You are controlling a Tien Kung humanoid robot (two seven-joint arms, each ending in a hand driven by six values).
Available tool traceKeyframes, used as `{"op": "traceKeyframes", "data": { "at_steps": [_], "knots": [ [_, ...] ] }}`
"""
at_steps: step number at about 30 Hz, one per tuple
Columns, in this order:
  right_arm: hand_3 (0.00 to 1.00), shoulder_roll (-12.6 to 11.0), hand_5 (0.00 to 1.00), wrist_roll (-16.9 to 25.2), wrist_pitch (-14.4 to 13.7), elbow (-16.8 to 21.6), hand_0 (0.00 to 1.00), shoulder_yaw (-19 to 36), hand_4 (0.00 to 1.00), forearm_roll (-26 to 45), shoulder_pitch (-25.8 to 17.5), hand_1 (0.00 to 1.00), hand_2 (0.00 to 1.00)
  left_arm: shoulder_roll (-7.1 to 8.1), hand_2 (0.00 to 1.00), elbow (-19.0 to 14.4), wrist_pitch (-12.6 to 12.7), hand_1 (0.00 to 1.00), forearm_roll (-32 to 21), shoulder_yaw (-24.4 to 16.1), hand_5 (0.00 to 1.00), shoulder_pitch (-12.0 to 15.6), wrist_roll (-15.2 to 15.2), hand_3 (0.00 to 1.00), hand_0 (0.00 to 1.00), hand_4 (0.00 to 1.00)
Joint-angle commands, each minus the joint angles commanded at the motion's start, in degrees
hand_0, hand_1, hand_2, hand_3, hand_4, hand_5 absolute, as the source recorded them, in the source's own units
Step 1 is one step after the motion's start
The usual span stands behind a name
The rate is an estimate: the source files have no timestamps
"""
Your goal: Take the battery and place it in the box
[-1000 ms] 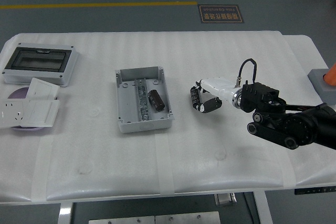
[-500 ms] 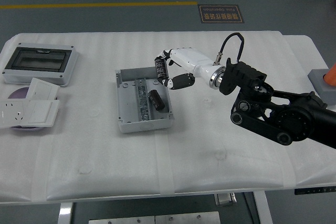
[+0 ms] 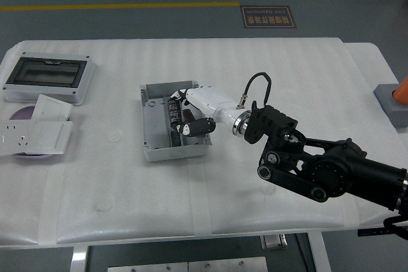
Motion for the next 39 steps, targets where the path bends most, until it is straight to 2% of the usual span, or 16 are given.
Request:
{"op": "traceKeyframes", "data": {
  "at_steps": [1,2,10,13,18,21,25,26,31,32,33,37,38,39],
  "knots": [
    [0.998,0.06,0.444,-0.03,0.0,-0.18,0.94,-0.16,0.831,-0.02,-0.08,0.891,0.983,0.01,0.485,0.0,-0.02,0.663,0.0,0.0,0.385,-0.01,0.01,0.532,0.671,0.419],
    [0.998,0.09,0.473,-0.05,0.0,-0.29,0.998,-0.27,0.888,-0.04,-0.12,0.981,0.998,0.01,0.485,0.0,-0.03,0.662,0.01,-0.01,0.385,-0.02,0.02,0.531,0.672,0.421],
    [0.998,-0.42,0.48,-0.08,0.18,-0.32,0.998,0.2,0.9,0.55,-0.29,0.993,0.998,0.05,0.484,0.0,-0.06,0.665,-0.32,0.32,0.382,-0.1,0.0,0.531,0.672,0.422],
    [0.998,-1.76,0.48,0.17,0.08,0.67,0.998,2.93,0.9,1.22,-0.49,0.993,0.998,0.02,0.484,0.0,-0.05,0.665,-0.37,0.36,0.382,-0.09,0.01,0.531,0.672,0.422],
    [0.998,-5.4,0.488,1.57,-0.75,2.97,0.998,9.3,0.909,3.01,-1.15,0.996,0.998,-0.06,0.485,0.0,-0.04,0.664,-0.23,0.1,0.381,0.14,0.08,0.531,0.672,0.421],
    [0.998,-7.22,0.499,3.79,-1.35,3.75,0.998,13.84,0.916,5.96,-2.11,0.985,0.998,-0.15,0.484,0.0,-0.02,0.663,-0.19,-0.05,0.38,0.3,0.09,0.531,0.672,0.42],
    [0.998,-8.36,0.499,7.76,-1.95,3.96,0.998,19.5,0.916,10.55,-3.93,0.985,0.998,-0.33,0.484,0.0,0.07,0.663,-0.49,0.04,0.38,0.46,-0.03,0.531,0.672,0.42],
    [0.998,-8.51,0.496,8.77,-2.01,3.98,0.994,20.68,0.91,11.67,-4.43,0.913,0.998,-0.39,0.485,0.0,0.1,0.664,-0.57,0.06,0.378,0.5,-0.07,0.531,0.673,0.421],
    [0.998,-8.76,0.496,14.35,-1.91,4.25,0.994,26.83,0.91,18.43,-7.53,0.913,0.998,-0.77,0.485,0.0,0.21,0.664,-0.67,-0.06,0.378,0.74,-0.25,0.531,0.673,0.421],
    [0.998,-8.71,0.522,15.53,-1.8,4.34,0.951,28.04,0.906,20.06,-8.17,0.87,0.951,-0.86,0.486,0.0,0.2,0.664,-0.49,-0.23,0.378,0.8,-0.25,0.531,0.673,0.423],
    [0.998,-8.65,0.522,16.71,-1.68,4.4,0.951,29.21,0.906,21.76,-8.76,0.87,0.951,-0.93,0.486,0.0,0.17,0.664,-0.25,-0.45,0.378,0.86,-0.22,0.531,0.673,0.423],
    [0.998,-8.59,0.522,20.99,-0.35,4.24,0.951,32.61,0.906,29.08,-10.62,0.87,0.951,-1.08,0.486,0.0,0.05,0.664,0.84,-1.32,0.378,1.03,-0.1,0.531,0.673,0.423],
    [0.951,-8.6,0.541,21.42,-0.11,4.17,0.923,32.95,0.892,30.1,-10.82,0.842,0.909,-1.08,0.487,0.0,0.03,0.665,0.97,-1.41,0.378,1.03,-0.09,0.531,0.673,0.424],
    [0.951,-8.64,0.541,22.04,0.27,4.07,0.923,33.48,0.892,31.84,-11.15,0.842,0.909,-1.07,0.487,0.0,0.02,0.665,1.12,-1.52,0.378,1.04,-0.08,0.531,0.673,0.424]
  ]
}}
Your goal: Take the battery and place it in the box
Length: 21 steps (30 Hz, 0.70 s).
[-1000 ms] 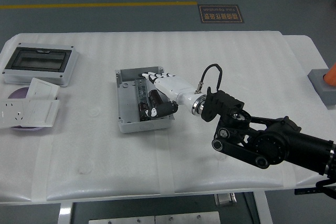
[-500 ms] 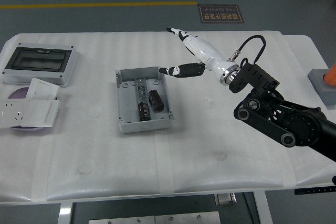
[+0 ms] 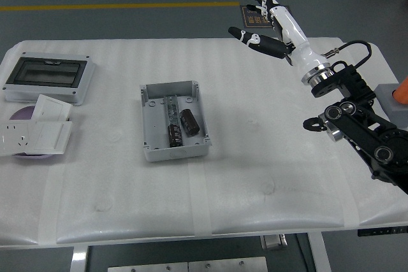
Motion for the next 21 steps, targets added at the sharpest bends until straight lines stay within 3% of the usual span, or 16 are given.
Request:
{"op": "traceKeyframes", "data": {
  "at_steps": [8,21],
  "knots": [
    [0.905,-0.57,0.565,2.26,1.83,-0.81,0.908,3.64,0.893,10.73,-2.03,0.821,0.881,-0.1,0.487,0.0,0.16,0.665,-0.46,0.27,0.377,-0.03,-0.26,0.532,0.673,0.427],
    [0.9,-1.3,0.591,2.93,2.78,-0.97,0.898,9.79,0.885,14.9,-5.21,0.812,0.868,-0.3,0.486,0.0,0.39,0.665,-0.63,-0.1,0.379,0.56,-0.28,0.532,0.673,0.431]
  ]
}}
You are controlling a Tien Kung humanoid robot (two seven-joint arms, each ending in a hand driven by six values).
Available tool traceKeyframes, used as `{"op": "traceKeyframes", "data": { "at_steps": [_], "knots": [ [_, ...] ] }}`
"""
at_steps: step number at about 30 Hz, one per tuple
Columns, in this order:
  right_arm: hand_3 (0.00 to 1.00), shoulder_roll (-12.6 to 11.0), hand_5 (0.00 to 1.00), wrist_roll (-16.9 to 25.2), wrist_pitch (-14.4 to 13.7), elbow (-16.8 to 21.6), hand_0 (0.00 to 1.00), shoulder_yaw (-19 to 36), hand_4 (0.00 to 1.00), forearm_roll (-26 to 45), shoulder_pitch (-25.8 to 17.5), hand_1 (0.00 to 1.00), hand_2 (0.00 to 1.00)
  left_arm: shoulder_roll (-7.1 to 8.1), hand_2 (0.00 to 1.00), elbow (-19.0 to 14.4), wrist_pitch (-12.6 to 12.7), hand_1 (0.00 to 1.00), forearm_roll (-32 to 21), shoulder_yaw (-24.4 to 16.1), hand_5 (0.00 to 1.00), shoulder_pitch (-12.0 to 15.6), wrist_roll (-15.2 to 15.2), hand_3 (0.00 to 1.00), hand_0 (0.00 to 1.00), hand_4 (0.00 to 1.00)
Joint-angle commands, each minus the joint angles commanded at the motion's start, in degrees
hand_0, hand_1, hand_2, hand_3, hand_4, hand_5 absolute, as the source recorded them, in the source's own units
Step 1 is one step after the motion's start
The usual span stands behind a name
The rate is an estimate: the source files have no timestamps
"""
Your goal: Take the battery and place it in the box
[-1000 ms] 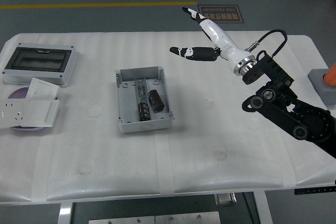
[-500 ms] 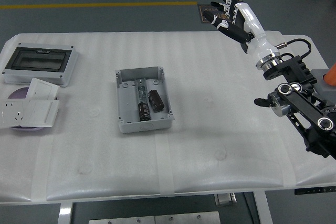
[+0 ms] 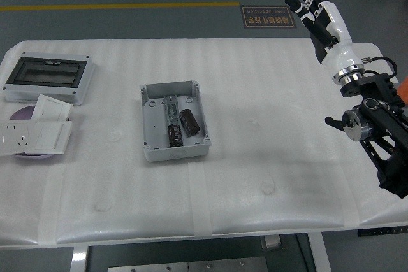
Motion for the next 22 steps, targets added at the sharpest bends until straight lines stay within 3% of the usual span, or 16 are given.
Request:
{"op": "traceKeyframes", "data": {
  "at_steps": [22],
  "knots": [
    [0.876,-1.13,0.607,0.48,0.5,-1.02,0.889,6.35,0.876,0.52,-3.45,0.802,0.861,-0.06,0.49,0.0,-0.21,0.665,1.22,-0.96,0.382,0.17,0.26,0.533,0.672,0.435]
  ]
}}
